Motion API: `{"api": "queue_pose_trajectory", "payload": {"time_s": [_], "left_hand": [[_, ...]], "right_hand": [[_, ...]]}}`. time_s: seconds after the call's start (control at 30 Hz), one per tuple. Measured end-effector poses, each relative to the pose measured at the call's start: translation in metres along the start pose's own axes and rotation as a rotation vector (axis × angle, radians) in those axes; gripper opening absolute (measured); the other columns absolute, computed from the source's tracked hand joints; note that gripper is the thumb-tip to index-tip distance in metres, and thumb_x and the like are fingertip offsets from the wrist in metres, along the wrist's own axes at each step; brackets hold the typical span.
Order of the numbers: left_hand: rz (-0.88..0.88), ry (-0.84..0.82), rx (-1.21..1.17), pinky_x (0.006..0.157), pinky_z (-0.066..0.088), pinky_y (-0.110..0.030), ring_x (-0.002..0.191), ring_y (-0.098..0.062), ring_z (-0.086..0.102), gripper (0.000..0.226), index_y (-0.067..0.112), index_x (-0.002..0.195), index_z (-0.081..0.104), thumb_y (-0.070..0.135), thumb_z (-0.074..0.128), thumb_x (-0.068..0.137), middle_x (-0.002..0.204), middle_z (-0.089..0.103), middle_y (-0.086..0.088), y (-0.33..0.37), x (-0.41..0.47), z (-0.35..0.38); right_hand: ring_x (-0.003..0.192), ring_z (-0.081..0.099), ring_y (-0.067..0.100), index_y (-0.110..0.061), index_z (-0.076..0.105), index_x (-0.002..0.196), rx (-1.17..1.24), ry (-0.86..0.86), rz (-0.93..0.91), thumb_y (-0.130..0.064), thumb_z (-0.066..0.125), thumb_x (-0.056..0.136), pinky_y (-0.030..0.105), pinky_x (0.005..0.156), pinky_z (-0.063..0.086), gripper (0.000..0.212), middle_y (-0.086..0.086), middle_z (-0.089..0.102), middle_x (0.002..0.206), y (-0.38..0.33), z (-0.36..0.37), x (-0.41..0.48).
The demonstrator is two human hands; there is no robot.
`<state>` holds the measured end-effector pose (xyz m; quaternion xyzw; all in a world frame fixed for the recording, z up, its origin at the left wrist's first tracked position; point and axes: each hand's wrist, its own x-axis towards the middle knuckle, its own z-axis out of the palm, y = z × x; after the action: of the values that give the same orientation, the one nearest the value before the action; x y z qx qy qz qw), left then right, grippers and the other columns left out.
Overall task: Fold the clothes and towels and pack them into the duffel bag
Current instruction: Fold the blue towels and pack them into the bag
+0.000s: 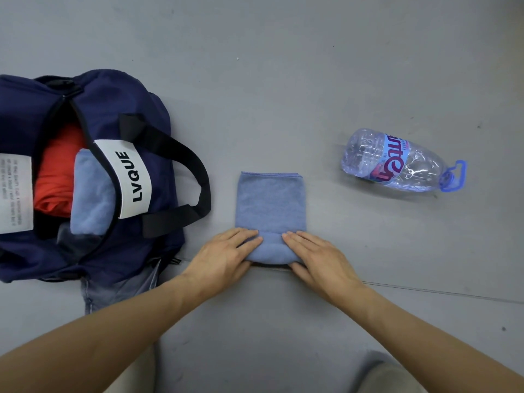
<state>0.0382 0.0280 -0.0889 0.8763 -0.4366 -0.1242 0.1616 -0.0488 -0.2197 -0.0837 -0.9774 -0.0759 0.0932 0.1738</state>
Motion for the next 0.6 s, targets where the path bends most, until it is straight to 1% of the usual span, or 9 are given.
{"api": "queue_pose_trajectory", "payload": {"time_s": [0.07,0.13,0.23,0.3,0.37,0.4,0.47,0.53,0.6], "left_hand": [[-0.036,0.0,-0.067,0.09,0.053,-0.036,0.11,-0.021,0.06,0.04,0.017,0.128,0.064,0.029,0.051,0.092,0.126,0.06,0.001,0.0,-0.002,-0.003],[-0.066,-0.01,-0.125,0.088,0.05,-0.032,0.103,-0.016,0.058,0.031,0.021,0.121,0.065,0.032,0.052,0.094,0.117,0.061,0.006,0.001,-0.004,-0.005],[-0.181,-0.043,-0.215,0.077,0.047,-0.033,0.087,-0.012,0.052,0.016,0.024,0.101,0.059,0.036,0.049,0.097,0.093,0.06,0.01,0.006,-0.004,-0.014],[-0.297,-0.092,-0.245,0.072,0.044,-0.036,0.082,-0.016,0.051,0.014,0.024,0.101,0.054,0.036,0.047,0.1,0.084,0.057,0.007,0.009,-0.003,-0.017],[-0.363,-0.127,-0.276,0.072,0.043,-0.038,0.082,-0.022,0.054,0.015,0.026,0.107,0.052,0.037,0.044,0.102,0.086,0.06,0.001,0.011,-0.002,-0.016],[-0.383,-0.141,-0.297,0.072,0.043,-0.038,0.083,-0.024,0.056,0.015,0.027,0.109,0.05,0.038,0.043,0.103,0.088,0.063,0.0,0.012,-0.002,-0.016],[-0.428,-0.165,-0.34,0.073,0.045,-0.039,0.085,-0.025,0.059,0.014,0.029,0.111,0.048,0.039,0.042,0.103,0.09,0.066,0.0,0.014,-0.001,-0.015],[-0.474,-0.18,-0.362,0.074,0.047,-0.038,0.086,-0.025,0.061,0.014,0.031,0.113,0.047,0.04,0.043,0.103,0.091,0.067,0.0,0.014,0.002,-0.016],[-0.487,-0.171,-0.361,0.076,0.048,-0.038,0.089,-0.025,0.063,0.016,0.033,0.116,0.047,0.04,0.043,0.102,0.096,0.07,0.0,0.014,0.007,-0.016]], "right_hand": [[0.12,0.062,0.022,-0.018,0.06,0.135,0.073,-0.029,0.029,-0.044,0.045,0.089,0.037,0.097,0.053,0.055,-0.002,0.067,0.129,-0.001,-0.009,0.001],[0.113,0.064,0.024,-0.023,0.056,0.138,0.106,-0.075,0.051,-0.047,0.046,0.09,0.037,0.095,0.052,0.055,-0.001,0.068,0.126,-0.004,-0.017,0.001],[0.109,0.064,0.026,-0.034,0.043,0.147,0.116,-0.138,0.136,-0.049,0.051,0.096,0.038,0.09,0.05,0.054,-0.001,0.067,0.127,-0.003,-0.023,0.001],[0.117,0.061,0.024,-0.037,0.037,0.151,0.165,-0.13,0.19,-0.051,0.05,0.098,0.038,0.095,0.049,0.056,-0.003,0.061,0.137,-0.003,-0.023,-0.001],[0.116,0.061,0.023,-0.038,0.031,0.153,0.206,-0.102,0.207,-0.05,0.048,0.099,0.038,0.095,0.049,0.057,-0.007,0.054,0.143,-0.004,-0.019,-0.002],[0.111,0.063,0.024,-0.038,0.031,0.153,0.204,-0.088,0.202,-0.049,0.046,0.1,0.039,0.09,0.052,0.056,-0.008,0.05,0.144,-0.006,-0.016,-0.001],[0.092,0.068,0.027,-0.037,0.037,0.149,0.146,-0.034,0.154,-0.046,0.043,0.1,0.04,0.069,0.056,0.051,-0.005,0.047,0.146,-0.009,-0.011,0.0],[0.064,0.066,0.03,-0.036,0.046,0.139,0.053,-0.007,0.088,-0.037,0.051,0.097,0.035,0.046,0.05,0.042,0.004,0.047,0.148,-0.012,-0.009,0.001],[0.052,0.062,0.031,-0.035,0.052,0.132,-0.055,-0.009,0.02,-0.033,0.061,0.092,0.033,0.038,0.045,0.041,0.008,0.049,0.148,-0.011,-0.006,-0.001]]}}
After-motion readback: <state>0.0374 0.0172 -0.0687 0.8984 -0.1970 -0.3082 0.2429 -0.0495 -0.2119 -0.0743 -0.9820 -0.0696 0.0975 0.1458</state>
